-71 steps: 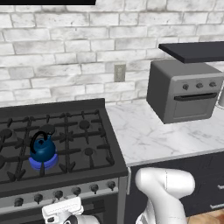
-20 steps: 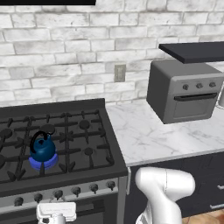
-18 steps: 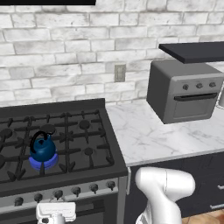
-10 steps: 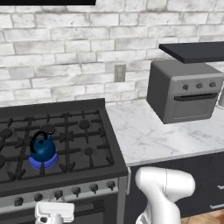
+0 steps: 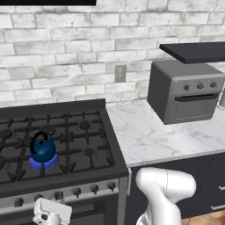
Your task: The kettle is done boiling. Turn off the stove, then wait for 300 timesteps before moving the kettle to the dining table.
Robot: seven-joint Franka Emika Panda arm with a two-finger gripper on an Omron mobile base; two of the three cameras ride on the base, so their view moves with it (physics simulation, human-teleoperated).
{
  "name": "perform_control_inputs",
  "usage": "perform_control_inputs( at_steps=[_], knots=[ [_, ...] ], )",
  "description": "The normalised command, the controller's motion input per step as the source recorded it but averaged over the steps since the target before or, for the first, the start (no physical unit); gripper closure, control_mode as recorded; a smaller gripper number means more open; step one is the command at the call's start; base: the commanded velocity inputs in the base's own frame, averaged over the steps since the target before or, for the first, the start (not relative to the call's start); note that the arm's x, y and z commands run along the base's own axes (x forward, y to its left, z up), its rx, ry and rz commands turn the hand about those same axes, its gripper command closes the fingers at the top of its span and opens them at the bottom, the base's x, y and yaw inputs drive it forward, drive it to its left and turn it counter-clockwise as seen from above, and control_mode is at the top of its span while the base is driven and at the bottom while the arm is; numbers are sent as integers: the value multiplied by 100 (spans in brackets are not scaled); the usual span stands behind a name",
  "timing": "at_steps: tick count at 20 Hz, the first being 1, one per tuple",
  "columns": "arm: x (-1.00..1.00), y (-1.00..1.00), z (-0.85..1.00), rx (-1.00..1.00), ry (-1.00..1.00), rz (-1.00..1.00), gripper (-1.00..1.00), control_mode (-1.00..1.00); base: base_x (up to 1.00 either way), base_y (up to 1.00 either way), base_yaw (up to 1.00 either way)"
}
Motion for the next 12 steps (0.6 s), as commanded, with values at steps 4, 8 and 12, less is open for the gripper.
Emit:
perform_control_inputs(
  at_steps=[4, 8, 12],
  knots=[
    [0, 0, -4, 41, 0, 0, 100, -100, 0, 0, 0],
    [0, 0, -2, 40, 0, -2, 100, -100, 0, 0, 0],
    [-3, 0, -4, 41, 0, -7, 100, -100, 0, 0, 0]
  ],
)
